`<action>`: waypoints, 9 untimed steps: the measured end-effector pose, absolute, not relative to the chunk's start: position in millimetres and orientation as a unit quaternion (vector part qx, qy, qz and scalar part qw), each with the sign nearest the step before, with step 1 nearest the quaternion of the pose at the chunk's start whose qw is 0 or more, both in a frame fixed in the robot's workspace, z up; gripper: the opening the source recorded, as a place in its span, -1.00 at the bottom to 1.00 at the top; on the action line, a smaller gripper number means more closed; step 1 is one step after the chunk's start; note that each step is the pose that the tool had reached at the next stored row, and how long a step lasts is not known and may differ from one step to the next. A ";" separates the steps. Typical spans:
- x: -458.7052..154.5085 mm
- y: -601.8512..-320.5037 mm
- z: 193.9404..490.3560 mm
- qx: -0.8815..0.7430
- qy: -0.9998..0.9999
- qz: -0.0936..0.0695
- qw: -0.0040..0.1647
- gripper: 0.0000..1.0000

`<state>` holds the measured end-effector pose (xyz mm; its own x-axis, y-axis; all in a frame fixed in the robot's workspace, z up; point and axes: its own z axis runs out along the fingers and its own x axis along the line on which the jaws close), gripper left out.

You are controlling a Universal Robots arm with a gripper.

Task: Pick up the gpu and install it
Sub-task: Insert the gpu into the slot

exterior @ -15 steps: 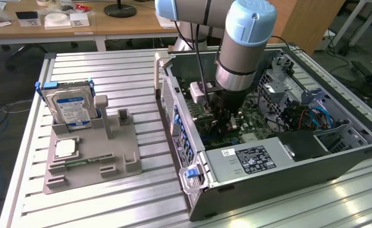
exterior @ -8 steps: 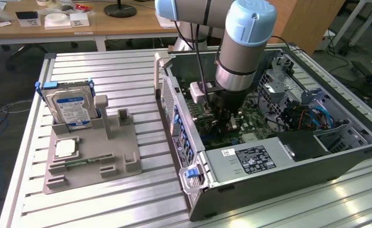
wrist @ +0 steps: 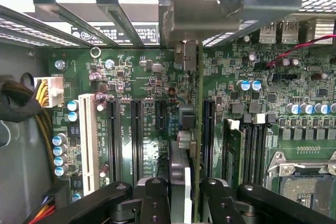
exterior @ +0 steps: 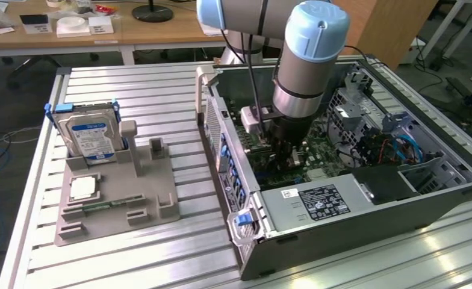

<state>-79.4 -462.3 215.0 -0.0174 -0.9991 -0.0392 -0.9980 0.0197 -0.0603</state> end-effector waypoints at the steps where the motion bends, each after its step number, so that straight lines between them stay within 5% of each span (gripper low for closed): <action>1: -79.4 -462.2 214.9 -0.700 0.713 -0.008 0.035 -0.44; 9: -79.4 -462.2 214.9 -0.700 0.713 -0.008 0.035 -0.44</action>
